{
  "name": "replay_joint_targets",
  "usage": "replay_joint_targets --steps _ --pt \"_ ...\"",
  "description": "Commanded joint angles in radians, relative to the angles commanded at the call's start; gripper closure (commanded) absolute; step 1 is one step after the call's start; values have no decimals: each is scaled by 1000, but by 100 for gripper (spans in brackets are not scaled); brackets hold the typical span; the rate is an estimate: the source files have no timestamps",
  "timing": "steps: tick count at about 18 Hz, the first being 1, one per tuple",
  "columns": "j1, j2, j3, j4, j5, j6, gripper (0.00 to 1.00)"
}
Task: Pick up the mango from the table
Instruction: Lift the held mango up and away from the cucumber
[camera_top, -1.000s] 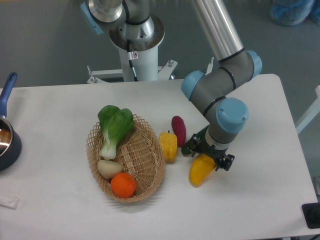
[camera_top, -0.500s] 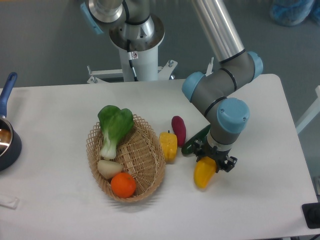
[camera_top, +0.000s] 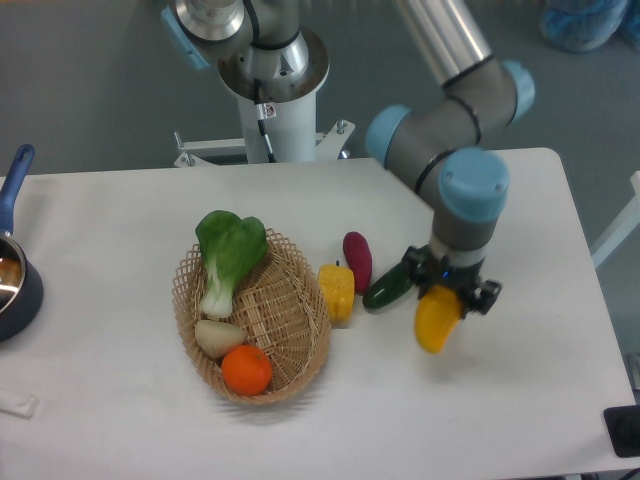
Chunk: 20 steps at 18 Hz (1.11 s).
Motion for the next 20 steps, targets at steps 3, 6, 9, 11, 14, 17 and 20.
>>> replay_joint_targets --steps 3,6,9,11,14,17,20 --pt "43 28 -5 -8 3 36 84" --pt "61 29 20 -8 0 43 83" --pt "97 29 35 -14 0 94 84" --pt "123 31 41 -43 0 143 84" --pt "166 35 43 -65 0 224 84" --pt "190 35 32 -66 -2 281 84" --pt "203 38 26 -66 -9 309 84"
